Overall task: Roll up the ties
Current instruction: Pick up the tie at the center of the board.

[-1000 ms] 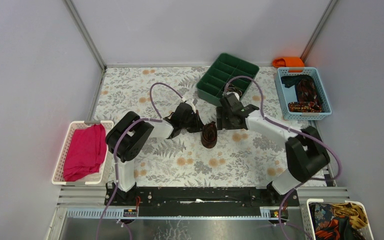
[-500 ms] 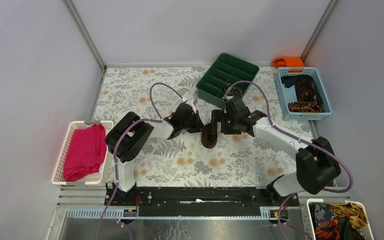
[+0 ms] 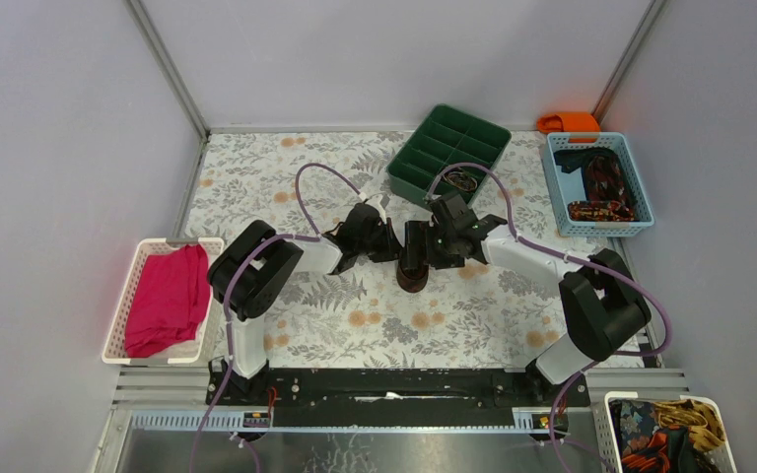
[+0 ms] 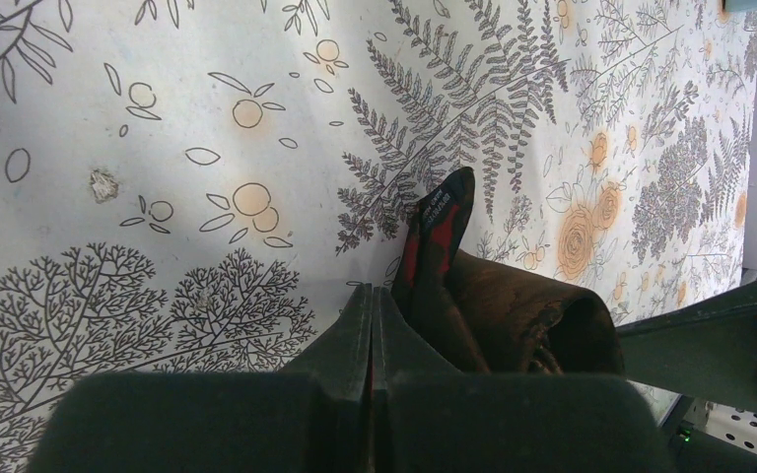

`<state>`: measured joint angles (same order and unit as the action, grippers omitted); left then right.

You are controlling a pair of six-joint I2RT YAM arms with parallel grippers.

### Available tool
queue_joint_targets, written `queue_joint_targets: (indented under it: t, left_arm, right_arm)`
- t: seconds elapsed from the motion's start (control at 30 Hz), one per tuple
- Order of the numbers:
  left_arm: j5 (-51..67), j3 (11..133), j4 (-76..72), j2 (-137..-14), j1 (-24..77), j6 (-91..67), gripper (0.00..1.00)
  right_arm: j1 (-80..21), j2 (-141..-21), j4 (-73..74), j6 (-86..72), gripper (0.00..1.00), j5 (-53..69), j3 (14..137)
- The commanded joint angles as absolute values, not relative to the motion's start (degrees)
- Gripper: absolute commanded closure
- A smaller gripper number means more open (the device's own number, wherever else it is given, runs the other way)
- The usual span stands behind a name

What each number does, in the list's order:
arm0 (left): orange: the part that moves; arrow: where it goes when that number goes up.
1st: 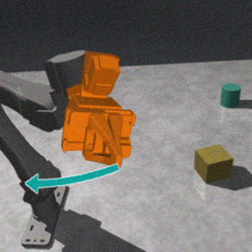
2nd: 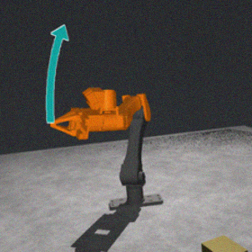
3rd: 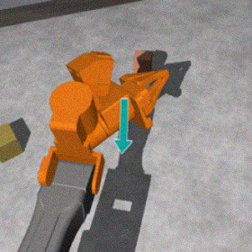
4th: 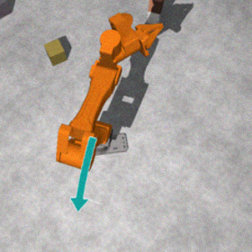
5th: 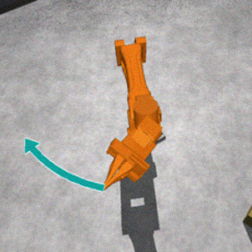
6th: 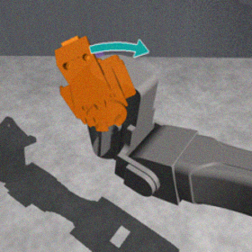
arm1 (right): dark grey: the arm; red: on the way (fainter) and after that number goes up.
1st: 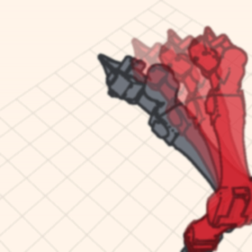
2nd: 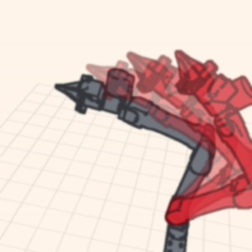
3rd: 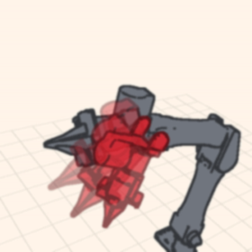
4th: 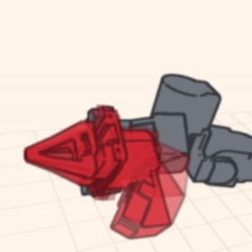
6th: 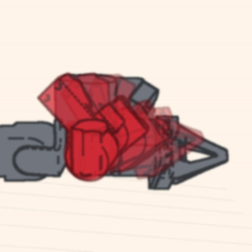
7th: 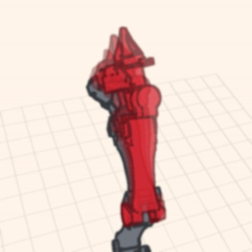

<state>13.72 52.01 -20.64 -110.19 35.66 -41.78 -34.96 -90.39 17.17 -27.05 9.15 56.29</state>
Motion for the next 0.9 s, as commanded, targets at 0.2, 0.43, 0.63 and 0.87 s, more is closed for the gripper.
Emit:
queue_joint_targets:
  t: [0.2,0.43,0.63,0.87]
  left_arm:
    - [12.83,48.80,-10.43,-113.53,36.65,-39.11,1.00]
    - [13.27,49.04,-10.63,-114.08,36.63,-39.12,1.00]
    - [13.35,49.11,-10.63,-114.25,36.65,-39.03,1.00]
    - [13.56,49.24,-10.72,-114.35,36.65,-39.07,1.00]
  right_arm:
    - [-36.23,-88.86,14.80,-30.44,0.00,10.70,58.01]
    - [-37.46,-89.73,14.73,-31.30,0.00,10.26,58.89]
    - [-37.97,-90.08,16.29,-31.52,0.00,9.45,60.09]
    - [-39.72,-96.76,19.96,-30.51,0.00,2.88,63.67]
